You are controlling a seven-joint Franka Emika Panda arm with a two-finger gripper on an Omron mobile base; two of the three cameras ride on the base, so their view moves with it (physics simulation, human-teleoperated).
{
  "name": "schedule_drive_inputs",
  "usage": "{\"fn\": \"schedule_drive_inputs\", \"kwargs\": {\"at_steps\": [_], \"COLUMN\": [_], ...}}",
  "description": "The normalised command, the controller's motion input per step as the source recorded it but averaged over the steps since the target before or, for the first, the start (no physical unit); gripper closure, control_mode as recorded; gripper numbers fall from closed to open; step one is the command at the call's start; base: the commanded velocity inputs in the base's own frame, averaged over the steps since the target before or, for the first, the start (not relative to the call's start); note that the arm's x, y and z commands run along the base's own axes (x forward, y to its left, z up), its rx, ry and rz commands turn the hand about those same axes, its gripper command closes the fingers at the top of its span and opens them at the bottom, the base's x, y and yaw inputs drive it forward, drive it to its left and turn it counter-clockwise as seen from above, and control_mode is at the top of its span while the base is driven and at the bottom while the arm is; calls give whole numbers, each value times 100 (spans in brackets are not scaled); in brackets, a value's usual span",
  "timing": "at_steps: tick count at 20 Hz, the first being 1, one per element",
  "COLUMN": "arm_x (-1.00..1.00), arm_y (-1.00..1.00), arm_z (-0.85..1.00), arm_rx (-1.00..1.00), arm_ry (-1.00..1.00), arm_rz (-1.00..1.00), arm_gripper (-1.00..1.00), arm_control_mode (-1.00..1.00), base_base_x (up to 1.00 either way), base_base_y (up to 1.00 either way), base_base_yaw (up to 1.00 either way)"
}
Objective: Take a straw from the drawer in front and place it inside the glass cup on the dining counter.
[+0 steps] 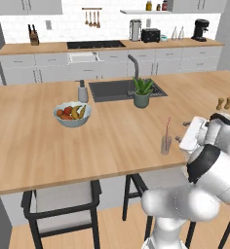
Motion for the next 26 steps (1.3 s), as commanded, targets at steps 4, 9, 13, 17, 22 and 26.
{"fn": "schedule_drive_inputs", "kwargs": {"at_steps": [4, 9, 13, 17, 22, 26], "arm_x": [-85, -72, -40, -6, 22, 37], "arm_y": [46, 83, 100, 100, 100, 100], "arm_z": [11, -1, -5, -7, -39, -61], "arm_rx": [-80, -99, -100, -100, -89, -70], "arm_ry": [-22, -24, -13, 9, 43, 63], "arm_rz": [-18, -10, -1, 0, 6, 13], "arm_gripper": [-100, -100, -100, -100, -100, -100], "arm_control_mode": [-100, -100, -100, -100, -100, -100], "base_base_x": [0, 0, 0, 0, 0, 0], "base_base_y": [0, 0, 0, 0, 0, 0], "base_base_yaw": [0, 0, 0, 0, 0, 0]}}
